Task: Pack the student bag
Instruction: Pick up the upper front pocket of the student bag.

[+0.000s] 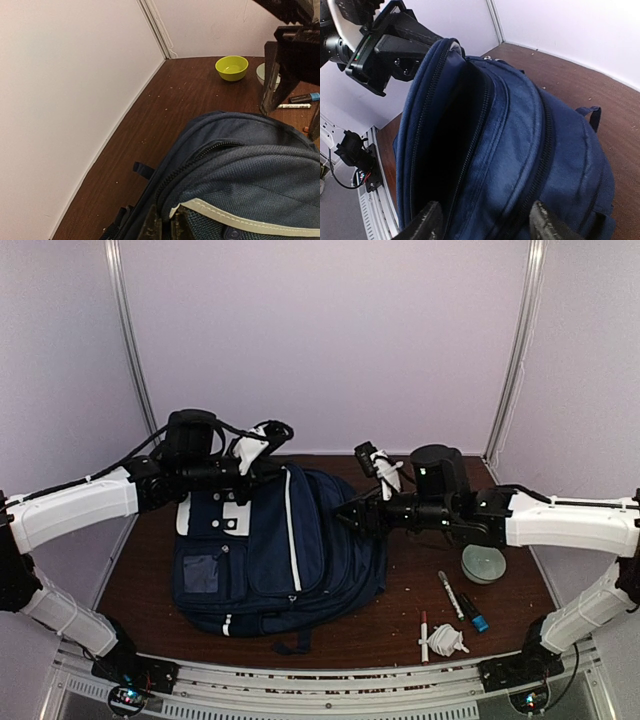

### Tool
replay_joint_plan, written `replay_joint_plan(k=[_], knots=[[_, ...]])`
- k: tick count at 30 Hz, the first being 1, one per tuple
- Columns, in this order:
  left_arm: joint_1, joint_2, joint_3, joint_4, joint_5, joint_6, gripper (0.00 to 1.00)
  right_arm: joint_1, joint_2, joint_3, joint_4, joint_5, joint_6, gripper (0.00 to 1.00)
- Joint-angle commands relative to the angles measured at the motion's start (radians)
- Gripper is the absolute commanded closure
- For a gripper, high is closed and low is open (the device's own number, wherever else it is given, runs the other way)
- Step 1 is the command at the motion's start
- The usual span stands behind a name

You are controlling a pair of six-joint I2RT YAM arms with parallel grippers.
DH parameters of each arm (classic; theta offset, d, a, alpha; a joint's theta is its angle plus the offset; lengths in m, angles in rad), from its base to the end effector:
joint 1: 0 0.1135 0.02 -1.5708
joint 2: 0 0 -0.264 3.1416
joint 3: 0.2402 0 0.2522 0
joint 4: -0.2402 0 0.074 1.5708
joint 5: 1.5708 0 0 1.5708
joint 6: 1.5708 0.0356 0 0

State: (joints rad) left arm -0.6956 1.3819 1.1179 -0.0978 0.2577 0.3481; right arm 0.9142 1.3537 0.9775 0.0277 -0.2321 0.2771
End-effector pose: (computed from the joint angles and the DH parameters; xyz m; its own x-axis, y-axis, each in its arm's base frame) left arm 0.2429 -0.2146 0.3284 0.0184 0.4143 -0.9099 0.8472 0.4768 0.2342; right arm 0.1859 0.2546 0.3000 -0.4475 -0.1445 -0.8825 -0.8113 0.4807 0.3327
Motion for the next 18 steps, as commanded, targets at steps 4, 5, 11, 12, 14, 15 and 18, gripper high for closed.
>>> replay_joint_plan(k=[4, 5, 11, 12, 14, 15, 18], knots=[[-0.019, -0.053, 0.008, 0.211, 0.052, -0.007, 1.00, 0.037, 0.084, 0.096, 0.033, -0.060, 0.016, 0.60], [-0.021, -0.052, 0.007, 0.211, 0.051, -0.008, 1.00, 0.045, 0.093, 0.096, 0.032, -0.045, 0.014, 0.60], [-0.028, -0.038, 0.024, 0.209, 0.040, -0.013, 1.00, 0.086, 0.179, 0.148, -0.023, 0.013, 0.004, 0.60], [-0.030, -0.035, 0.028, 0.204, 0.035, -0.014, 1.00, 0.093, 0.179, 0.153, -0.033, 0.044, -0.008, 0.60], [-0.029, -0.034, 0.029, 0.198, 0.029, -0.012, 1.00, 0.097, 0.162, 0.146, -0.043, 0.105, -0.014, 0.58], [-0.029, -0.034, 0.028, 0.195, 0.029, -0.010, 1.00, 0.097, 0.147, 0.135, -0.043, 0.142, -0.011, 0.55], [-0.029, -0.037, 0.028, 0.189, 0.028, -0.007, 1.00, 0.097, 0.074, 0.101, -0.068, 0.277, -0.034, 0.53]])
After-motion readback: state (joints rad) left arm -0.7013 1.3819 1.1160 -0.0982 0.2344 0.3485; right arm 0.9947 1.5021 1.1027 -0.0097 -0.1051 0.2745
